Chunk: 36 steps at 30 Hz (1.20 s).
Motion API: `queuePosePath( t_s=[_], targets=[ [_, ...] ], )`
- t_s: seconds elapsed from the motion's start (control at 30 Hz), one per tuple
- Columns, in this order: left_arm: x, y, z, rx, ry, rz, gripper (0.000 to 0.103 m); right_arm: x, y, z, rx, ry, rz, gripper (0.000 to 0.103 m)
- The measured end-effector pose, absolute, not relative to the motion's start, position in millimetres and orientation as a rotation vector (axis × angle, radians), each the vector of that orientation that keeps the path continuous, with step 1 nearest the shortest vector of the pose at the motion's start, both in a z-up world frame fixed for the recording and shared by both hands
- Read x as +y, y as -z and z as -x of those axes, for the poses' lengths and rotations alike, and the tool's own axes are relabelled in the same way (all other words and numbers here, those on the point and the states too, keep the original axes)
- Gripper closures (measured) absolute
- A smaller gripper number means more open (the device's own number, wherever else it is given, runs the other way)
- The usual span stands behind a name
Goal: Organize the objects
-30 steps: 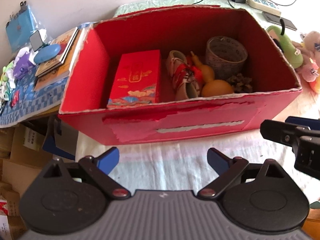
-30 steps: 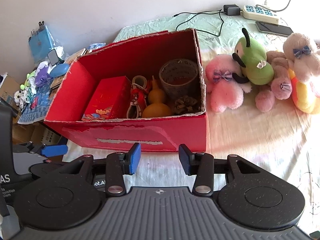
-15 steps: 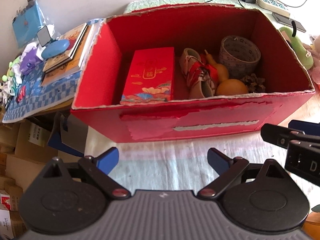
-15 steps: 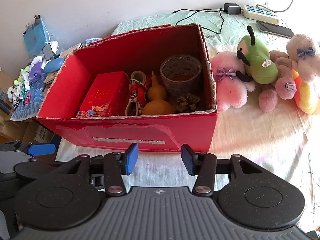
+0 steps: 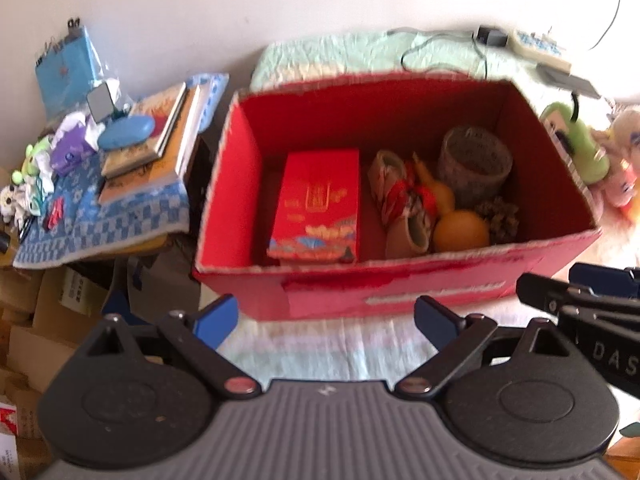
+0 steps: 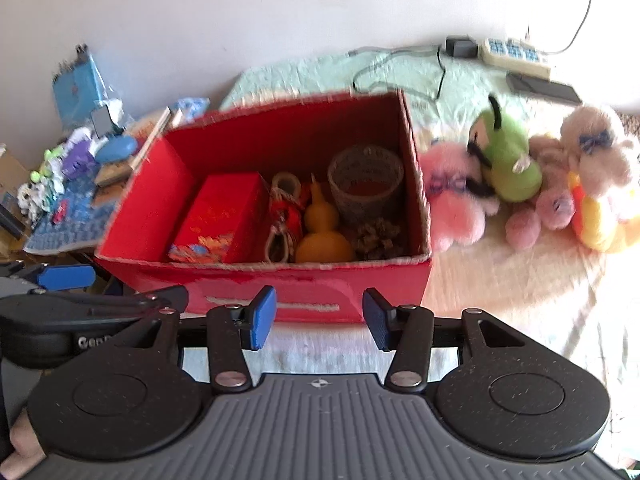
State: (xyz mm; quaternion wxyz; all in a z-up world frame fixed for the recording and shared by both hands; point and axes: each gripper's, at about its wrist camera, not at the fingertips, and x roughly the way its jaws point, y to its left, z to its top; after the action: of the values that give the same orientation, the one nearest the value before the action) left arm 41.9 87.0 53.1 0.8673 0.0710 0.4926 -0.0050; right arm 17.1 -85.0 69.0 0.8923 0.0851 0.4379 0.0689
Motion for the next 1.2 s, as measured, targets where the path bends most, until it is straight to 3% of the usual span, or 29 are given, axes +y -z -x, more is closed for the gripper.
queuePosePath(
  t_s=[0.17, 0.4, 0.8, 1.2],
  targets=[
    [88, -76, -46, 0.969, 0.024, -0.138, 0.006, -88, -92, -15, 0.806, -0.106, -0.177, 0.044],
    [88, -90, -61, 0.921, 0.019, -0.134, 0.006, -88, -96, -24, 0.765, -0.052, -0.179, 0.044],
    [87, -79, -85, 0.909, 0.028, -0.162, 0.006, -81, -88, -39, 0.734, 0.036, -0.196, 0.036],
    [89, -61, -97, 0.947, -0.011, -0.163, 0.006, -79, -70, -57, 0.790, 0.014, -0.175, 0.036]
  ],
)
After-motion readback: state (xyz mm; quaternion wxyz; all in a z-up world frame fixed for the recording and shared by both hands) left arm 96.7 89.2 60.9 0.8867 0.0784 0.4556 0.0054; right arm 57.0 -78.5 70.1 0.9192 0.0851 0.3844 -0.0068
